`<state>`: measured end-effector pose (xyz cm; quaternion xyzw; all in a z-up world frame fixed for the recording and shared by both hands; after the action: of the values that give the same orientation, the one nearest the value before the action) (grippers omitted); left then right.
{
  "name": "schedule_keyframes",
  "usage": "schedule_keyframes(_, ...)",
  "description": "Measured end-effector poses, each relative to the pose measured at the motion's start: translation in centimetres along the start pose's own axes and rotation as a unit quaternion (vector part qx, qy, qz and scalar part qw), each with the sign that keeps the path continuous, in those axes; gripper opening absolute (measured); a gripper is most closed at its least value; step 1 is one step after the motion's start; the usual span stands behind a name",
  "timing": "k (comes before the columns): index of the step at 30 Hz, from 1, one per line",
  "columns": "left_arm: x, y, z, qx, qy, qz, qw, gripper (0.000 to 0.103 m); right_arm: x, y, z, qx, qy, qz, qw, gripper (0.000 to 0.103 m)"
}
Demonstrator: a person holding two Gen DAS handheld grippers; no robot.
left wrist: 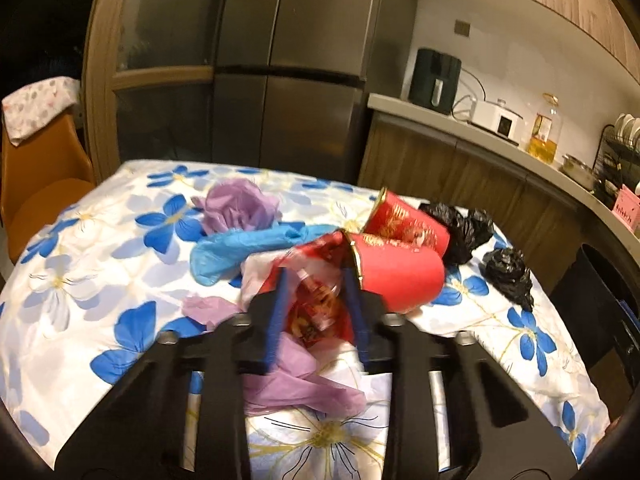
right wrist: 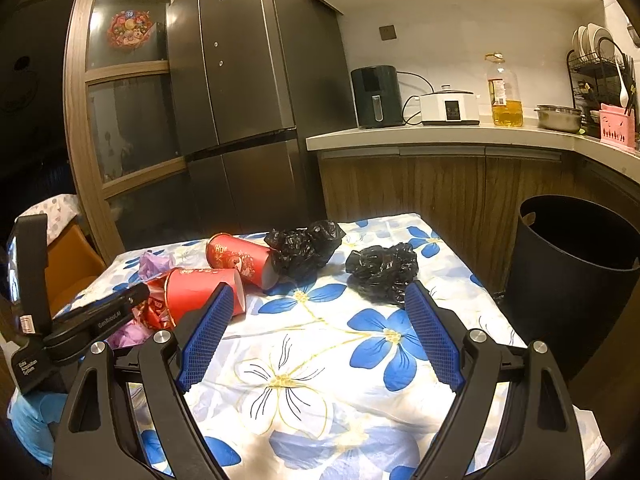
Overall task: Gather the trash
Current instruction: 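Grasp the red-and-white printed bag with the left gripper while the right gripper grasps a red paper cup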
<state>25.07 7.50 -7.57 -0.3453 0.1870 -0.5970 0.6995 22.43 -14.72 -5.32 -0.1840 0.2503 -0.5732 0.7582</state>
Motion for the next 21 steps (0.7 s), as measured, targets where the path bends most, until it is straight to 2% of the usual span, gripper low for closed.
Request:
schedule_keyframes(2, -0.2, 0.2, -0.2, -0.004, -0.003, -0.007, 1.0000, 0.010, 0.0, 0.2, 0.0, -0.002, 0.000, 0.001, 1.000, 0.085)
schedule_keyframes(5, -0.5, -0.2, -0.5, -0.002, -0.009, -0.017, 0.9998, 0.005, -0.3, 0.4, -0.1, -0.007, -0.003, 0.003, 1.000, 0.085)
schedule_keyframes(11, -1.9, -3.4, -1.1, 0.034, -0.040, -0.042, 0.9978, 0.003, -1.9, 1.0, -0.1, -0.017, -0.024, 0.017, 0.999, 0.085)
schedule_keyframes(16, -3.5, -6.3, -1.5, 0.061, -0.072, -0.054, 0.9941, 0.003, -4.6, 2.0, 0.0, -0.024, -0.053, 0.033, 0.998, 0.089)
schedule_keyframes(21, -5.4, -9.1, -1.6, 0.094, -0.102, -0.060, 0.9886, 0.003, -7.0, 3.4, 0.6, -0.026, -0.065, 0.047, 0.996, 0.097)
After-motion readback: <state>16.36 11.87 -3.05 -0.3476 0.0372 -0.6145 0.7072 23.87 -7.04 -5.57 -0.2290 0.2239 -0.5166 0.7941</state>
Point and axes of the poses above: each gripper's, at about its wrist camera, not at the fingertips, and y roughly the way its jaws point, x to its right, z to its top, the point moved 1 cm from there along y, roughly the way its jaws point, and after that the axes turned 14 degrees about -x, right-handed, at the moved point
